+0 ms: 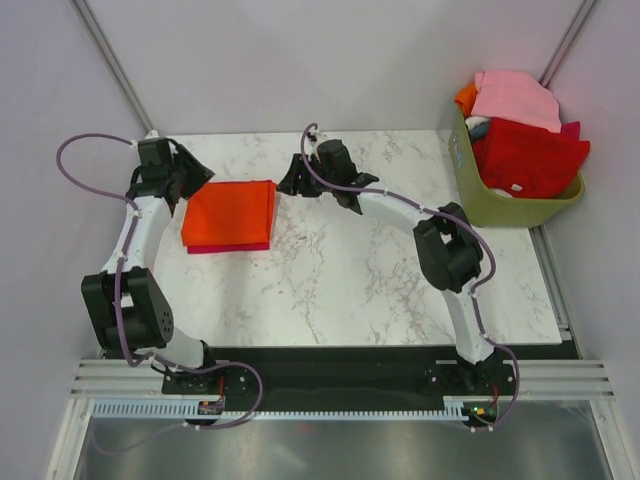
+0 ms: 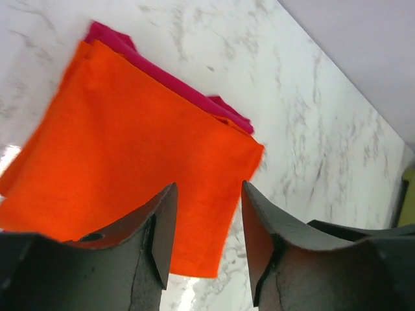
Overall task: Fold and stack the t-shirts
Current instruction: Reset both grippers
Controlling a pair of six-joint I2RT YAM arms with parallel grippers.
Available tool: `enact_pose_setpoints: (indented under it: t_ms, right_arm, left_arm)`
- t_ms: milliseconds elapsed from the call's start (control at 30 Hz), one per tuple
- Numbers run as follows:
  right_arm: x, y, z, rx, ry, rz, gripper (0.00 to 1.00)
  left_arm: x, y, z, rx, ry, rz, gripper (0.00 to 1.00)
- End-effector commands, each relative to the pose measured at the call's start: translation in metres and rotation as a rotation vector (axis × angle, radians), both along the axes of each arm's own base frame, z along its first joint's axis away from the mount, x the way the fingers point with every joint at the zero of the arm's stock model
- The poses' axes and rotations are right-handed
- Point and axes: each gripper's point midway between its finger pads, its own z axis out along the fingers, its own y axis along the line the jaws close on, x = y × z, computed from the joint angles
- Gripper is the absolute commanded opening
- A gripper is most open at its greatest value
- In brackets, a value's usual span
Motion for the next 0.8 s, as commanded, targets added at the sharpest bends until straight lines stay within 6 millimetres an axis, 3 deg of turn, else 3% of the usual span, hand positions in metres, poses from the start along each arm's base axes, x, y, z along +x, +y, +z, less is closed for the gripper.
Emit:
enact_pose_setpoints:
  t_ms: [0, 33, 67, 100, 133, 200, 233, 300, 333, 367, 633, 767]
  right_arm:
    - [-0.007, -0.024, 0.071, 0.080, -0.111, -0.037, 0.56]
    - [-0.010, -0.039, 0.054, 0.054, -0.079, -0.072, 0.56]
    - [-0.011, -0.048, 0.053, 0.051, -0.073, -0.097, 0.54]
    - [-0.016, -0.058, 0.072, 0.072, -0.101, -0.119, 0.53]
    - [-0.020, -0.074, 0.053, 0.048, -0.068, -0.156, 0.51]
    - [-0.027, -0.090, 0.071, 0.086, -0.094, -0.182, 0.49]
    - [-0.033, -0.102, 0.051, 0.063, -0.059, -0.200, 0.47]
    - [-0.043, -0.112, 0.061, 0.088, -0.076, -0.201, 0.44]
    - [-0.050, -0.119, 0.048, 0.072, -0.055, -0.204, 0.40]
    - [-0.055, -0.123, 0.053, 0.076, -0.068, -0.204, 0.38]
    - [-0.090, -0.144, 0.029, 0.021, -0.067, -0.165, 0.19]
    - [-0.099, -0.152, 0.031, 0.038, -0.091, -0.164, 0.16]
  left_arm:
    - [-0.011, -0.060, 0.008, -0.056, -0.031, -0.177, 0.50]
    - [-0.015, -0.073, 0.007, -0.063, -0.029, -0.210, 0.50]
    - [-0.018, -0.085, 0.006, -0.060, -0.025, -0.238, 0.50]
    - [-0.024, -0.111, 0.007, -0.048, -0.026, -0.299, 0.49]
    - [-0.026, -0.119, 0.006, -0.042, -0.024, -0.312, 0.49]
    - [-0.029, -0.134, -0.002, -0.063, -0.006, -0.338, 0.47]
    - [-0.033, -0.142, -0.010, -0.101, 0.006, -0.367, 0.46]
    - [-0.034, -0.146, -0.016, -0.143, 0.003, -0.382, 0.41]
    - [-0.030, -0.149, -0.012, -0.153, -0.037, -0.387, 0.40]
    - [-0.037, -0.150, -0.024, -0.179, -0.020, -0.381, 0.39]
    - [-0.047, -0.161, -0.028, -0.288, -0.170, -0.384, 0.37]
    - [-0.046, -0.165, -0.034, -0.353, -0.224, -0.378, 0.34]
